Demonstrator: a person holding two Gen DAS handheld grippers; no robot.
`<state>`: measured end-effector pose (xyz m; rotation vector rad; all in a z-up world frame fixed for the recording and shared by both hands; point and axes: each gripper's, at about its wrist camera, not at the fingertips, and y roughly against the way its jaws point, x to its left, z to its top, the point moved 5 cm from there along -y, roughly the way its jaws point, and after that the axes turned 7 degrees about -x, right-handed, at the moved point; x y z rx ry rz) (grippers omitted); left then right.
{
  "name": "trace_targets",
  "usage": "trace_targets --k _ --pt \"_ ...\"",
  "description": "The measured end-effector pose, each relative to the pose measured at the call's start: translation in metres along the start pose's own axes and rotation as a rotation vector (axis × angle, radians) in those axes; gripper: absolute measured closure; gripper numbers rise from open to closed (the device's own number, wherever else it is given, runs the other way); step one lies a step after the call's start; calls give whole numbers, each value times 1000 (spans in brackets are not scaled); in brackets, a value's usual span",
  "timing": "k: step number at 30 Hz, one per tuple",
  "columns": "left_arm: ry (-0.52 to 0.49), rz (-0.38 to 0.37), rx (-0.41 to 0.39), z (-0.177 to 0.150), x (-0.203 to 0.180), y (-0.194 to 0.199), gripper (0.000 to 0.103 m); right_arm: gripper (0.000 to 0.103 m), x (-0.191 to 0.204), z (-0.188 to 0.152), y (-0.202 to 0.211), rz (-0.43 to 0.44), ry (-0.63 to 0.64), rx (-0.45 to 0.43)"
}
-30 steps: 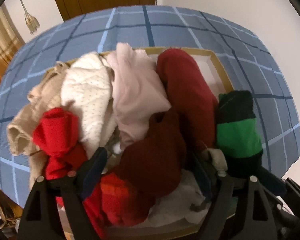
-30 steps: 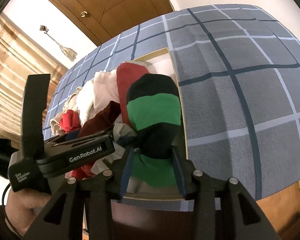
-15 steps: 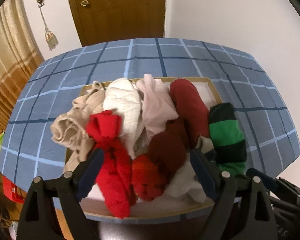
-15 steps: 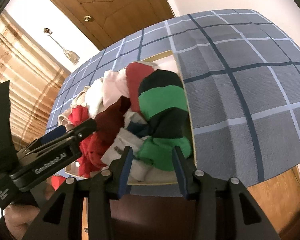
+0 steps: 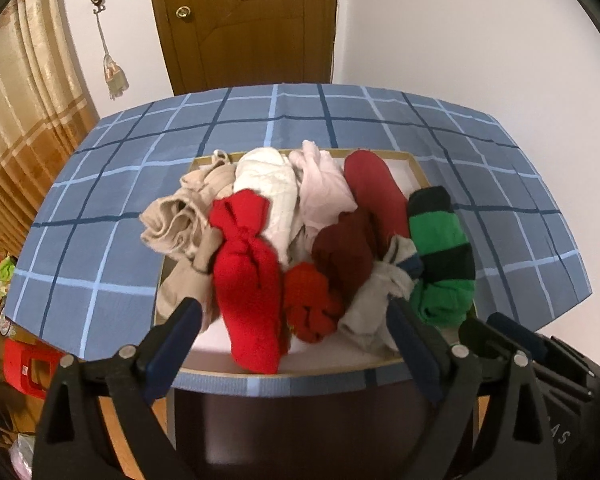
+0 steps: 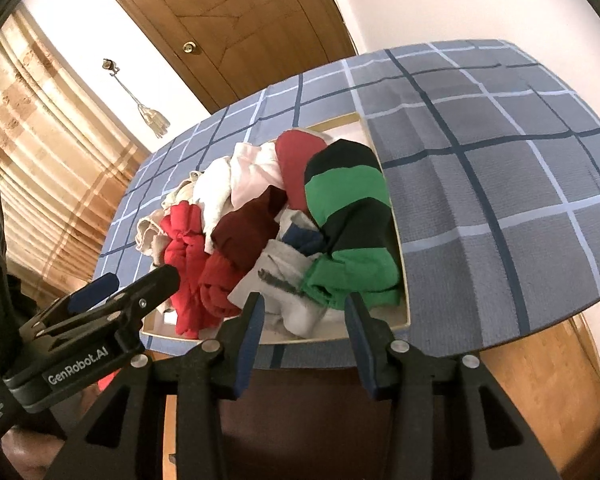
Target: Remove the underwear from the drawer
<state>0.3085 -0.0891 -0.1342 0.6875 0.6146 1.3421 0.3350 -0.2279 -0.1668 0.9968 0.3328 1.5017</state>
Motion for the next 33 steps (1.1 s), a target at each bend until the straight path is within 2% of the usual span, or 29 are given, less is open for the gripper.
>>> trace_targets --k 11,27,33 --pt "-13 29 4 -31 9 23 8 58 3 -28 18 2 -2 14" --pt "-38 -9 -52 -69 9 81 8 58 4 -66 68 3 -7 -13" --pt "-56 -1 -87 -75 11 102 8 58 11 -77 87 13 6 -24"
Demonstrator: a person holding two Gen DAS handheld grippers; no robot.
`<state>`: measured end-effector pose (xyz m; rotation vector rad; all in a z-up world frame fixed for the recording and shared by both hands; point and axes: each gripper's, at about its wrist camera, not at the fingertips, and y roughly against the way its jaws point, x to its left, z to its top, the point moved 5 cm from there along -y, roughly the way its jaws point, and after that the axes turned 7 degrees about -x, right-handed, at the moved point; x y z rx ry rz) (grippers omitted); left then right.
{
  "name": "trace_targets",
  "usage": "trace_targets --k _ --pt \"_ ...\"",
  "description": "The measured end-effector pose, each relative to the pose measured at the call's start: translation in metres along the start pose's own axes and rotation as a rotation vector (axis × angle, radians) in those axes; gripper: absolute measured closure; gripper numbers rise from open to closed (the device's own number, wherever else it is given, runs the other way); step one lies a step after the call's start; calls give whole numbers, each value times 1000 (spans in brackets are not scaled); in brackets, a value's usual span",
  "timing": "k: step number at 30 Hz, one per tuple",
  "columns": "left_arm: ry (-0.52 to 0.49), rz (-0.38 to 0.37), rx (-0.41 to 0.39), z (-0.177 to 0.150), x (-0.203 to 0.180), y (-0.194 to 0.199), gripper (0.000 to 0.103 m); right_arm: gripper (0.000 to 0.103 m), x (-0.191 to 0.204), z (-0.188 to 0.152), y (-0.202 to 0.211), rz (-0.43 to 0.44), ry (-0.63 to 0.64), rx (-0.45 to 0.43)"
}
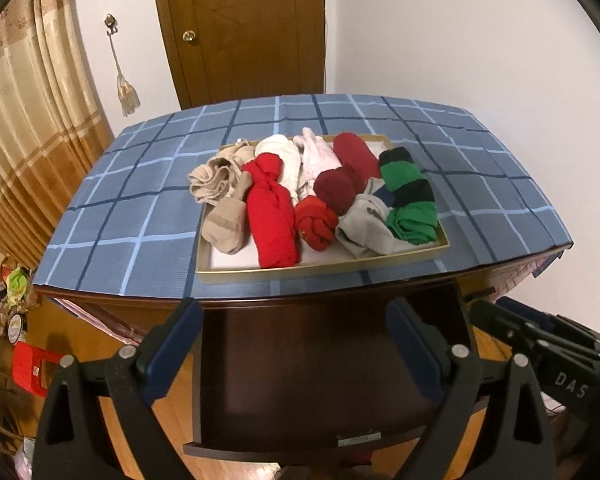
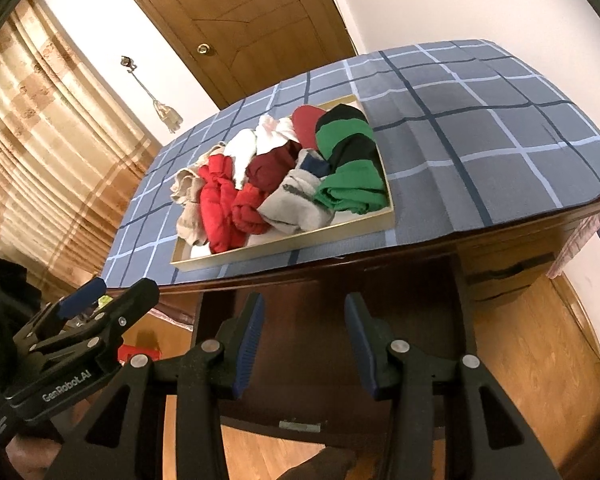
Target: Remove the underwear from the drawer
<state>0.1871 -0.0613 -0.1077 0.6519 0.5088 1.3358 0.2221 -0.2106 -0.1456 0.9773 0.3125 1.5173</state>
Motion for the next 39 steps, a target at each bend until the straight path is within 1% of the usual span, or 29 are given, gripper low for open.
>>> trace_targets --k 4,6,7,11,14,18,23,27,30,39 --pt "12 0 -25 0 5 15 8 56 11 -1 16 25 14 -30" --pt "12 -3 -39 0 6 22 8 41 17 0 25 34 23 -53" --pt "8 -1 -53 1 7 27 8 40 21 1 29 41 25 -66" --pt "-9 5 -102 3 7 40 8 39 35 0 46 46 57 -125" --pt "-2 4 -131 5 9 50 8 39 42 0 58 34 75 -164" --pt "7 -1 -158 9 12 62 8 39 42 4 70 26 67 -200" --pt "13 51 -205 16 20 78 4 39 41 12 84 9 55 -237" --pt "20 41 -238 20 22 90 2 39 43 17 96 -2 67 -276" --pt "18 44 -249 22 21 92 2 38 47 19 101 0 80 -296" --pt "24 60 -269 27 22 97 1 38 50 22 106 1 87 -319"
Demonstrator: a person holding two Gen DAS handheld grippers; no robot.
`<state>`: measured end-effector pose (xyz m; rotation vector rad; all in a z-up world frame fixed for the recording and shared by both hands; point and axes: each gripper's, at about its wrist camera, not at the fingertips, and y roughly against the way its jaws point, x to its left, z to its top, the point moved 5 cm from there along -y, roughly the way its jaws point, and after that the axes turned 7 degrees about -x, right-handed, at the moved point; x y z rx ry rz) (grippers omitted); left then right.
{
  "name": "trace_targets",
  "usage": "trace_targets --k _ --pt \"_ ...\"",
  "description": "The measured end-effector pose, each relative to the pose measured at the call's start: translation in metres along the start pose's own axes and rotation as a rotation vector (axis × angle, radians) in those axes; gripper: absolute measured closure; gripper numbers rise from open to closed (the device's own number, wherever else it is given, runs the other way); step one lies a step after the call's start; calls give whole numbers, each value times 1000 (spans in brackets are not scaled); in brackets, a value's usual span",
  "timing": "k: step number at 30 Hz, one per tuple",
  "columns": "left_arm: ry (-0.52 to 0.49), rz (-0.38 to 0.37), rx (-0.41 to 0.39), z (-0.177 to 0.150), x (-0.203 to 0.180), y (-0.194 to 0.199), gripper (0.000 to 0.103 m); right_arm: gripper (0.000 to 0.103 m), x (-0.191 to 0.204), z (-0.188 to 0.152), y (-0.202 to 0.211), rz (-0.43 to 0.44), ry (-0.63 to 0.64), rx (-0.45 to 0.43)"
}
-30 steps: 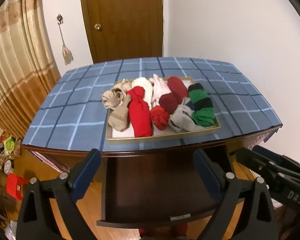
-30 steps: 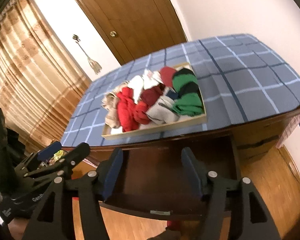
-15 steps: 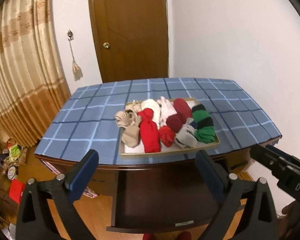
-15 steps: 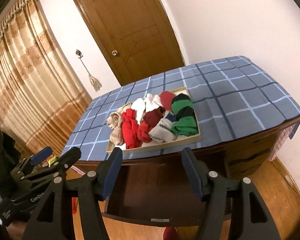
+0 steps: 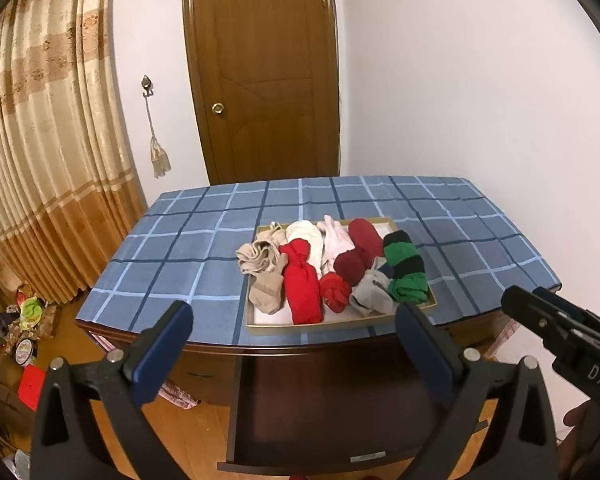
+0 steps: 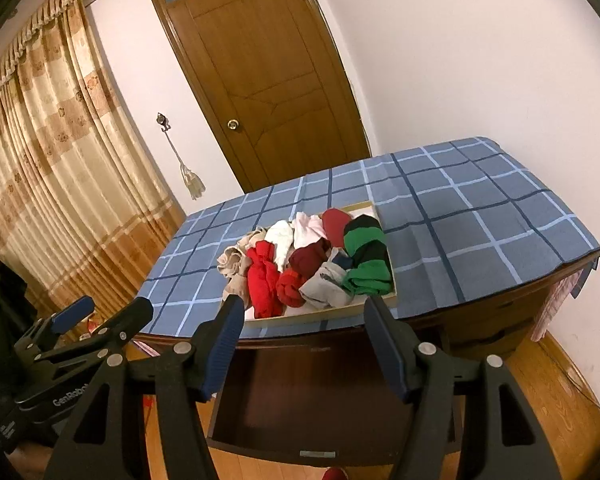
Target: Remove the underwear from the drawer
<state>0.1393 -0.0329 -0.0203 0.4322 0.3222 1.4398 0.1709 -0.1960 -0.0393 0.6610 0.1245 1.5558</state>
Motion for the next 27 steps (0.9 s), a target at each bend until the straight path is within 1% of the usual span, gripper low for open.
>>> trace_targets --k 7,27 --pt "-9 31 -11 2 2 1 1 38 5 6 5 5 22 -31" --pt "-5 35 -6 5 5 -3 0 37 5 4 -4 0 16 -18"
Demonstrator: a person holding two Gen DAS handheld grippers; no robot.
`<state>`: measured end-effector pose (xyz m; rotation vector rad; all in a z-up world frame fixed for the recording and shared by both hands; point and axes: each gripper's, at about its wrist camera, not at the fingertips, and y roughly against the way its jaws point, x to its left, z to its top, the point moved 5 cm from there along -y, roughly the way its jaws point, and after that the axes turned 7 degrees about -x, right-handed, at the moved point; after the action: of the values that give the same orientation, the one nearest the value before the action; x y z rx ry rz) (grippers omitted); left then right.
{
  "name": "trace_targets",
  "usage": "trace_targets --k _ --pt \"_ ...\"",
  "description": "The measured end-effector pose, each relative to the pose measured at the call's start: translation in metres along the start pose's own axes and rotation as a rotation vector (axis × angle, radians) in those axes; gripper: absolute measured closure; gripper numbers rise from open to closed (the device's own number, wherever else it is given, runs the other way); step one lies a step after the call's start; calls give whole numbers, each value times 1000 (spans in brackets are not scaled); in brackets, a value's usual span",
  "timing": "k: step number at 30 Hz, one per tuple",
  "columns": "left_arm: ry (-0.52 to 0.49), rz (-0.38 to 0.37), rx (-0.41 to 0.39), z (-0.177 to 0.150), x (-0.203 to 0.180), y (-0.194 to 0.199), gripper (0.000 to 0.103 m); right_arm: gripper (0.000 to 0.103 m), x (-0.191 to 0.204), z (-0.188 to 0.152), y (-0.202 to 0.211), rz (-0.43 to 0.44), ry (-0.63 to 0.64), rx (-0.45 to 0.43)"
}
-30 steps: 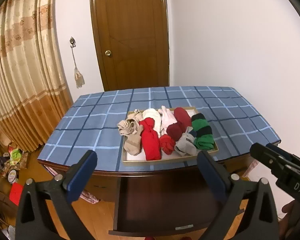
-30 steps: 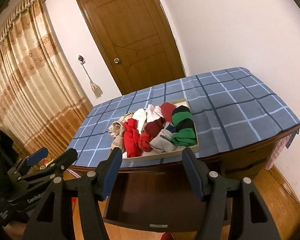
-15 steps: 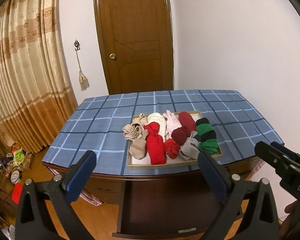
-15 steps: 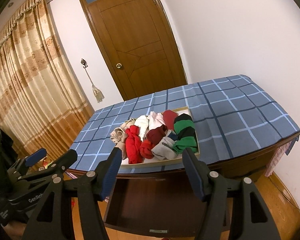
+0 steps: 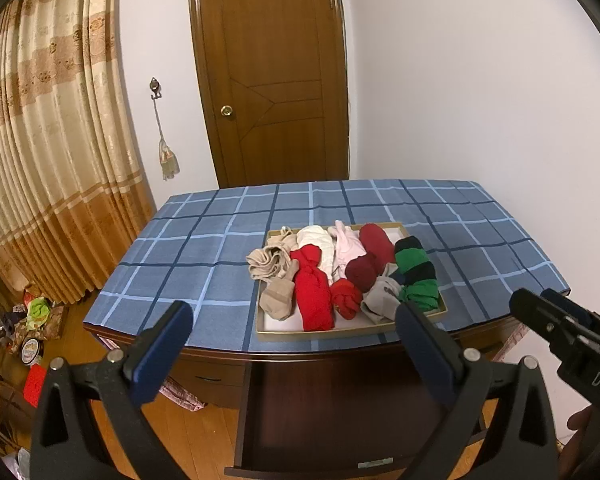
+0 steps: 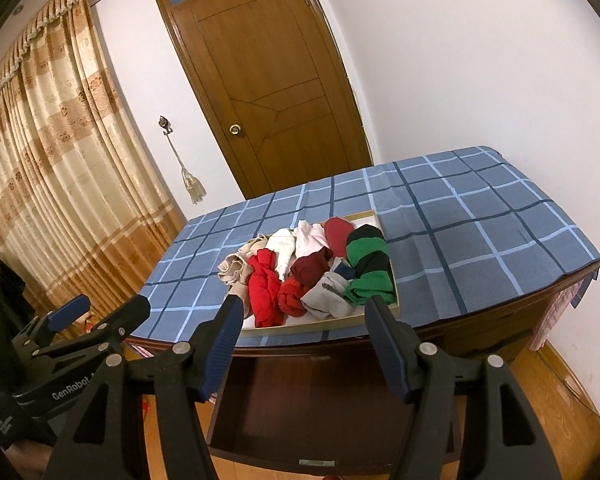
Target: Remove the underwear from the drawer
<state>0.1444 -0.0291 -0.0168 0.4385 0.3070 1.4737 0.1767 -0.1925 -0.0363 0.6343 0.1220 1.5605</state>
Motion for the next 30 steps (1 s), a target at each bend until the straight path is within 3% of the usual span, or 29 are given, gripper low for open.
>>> trace_targets --k 16,21,27,30 --pt "3 4 1 -1 1 -1 1 37 -1 -1 -1 -1 -2 4" --pt "-18 37 -9 -1 2 -3 0 37 -1 -1 -1 -1 -2 4" --pt "-6 10 -21 2 -2 1 0 37 -4 -5 -2 -5 -6 15" --pt "-26 37 -21 3 -3 -1 0 37 -7 -6 -2 -10 -12 18"
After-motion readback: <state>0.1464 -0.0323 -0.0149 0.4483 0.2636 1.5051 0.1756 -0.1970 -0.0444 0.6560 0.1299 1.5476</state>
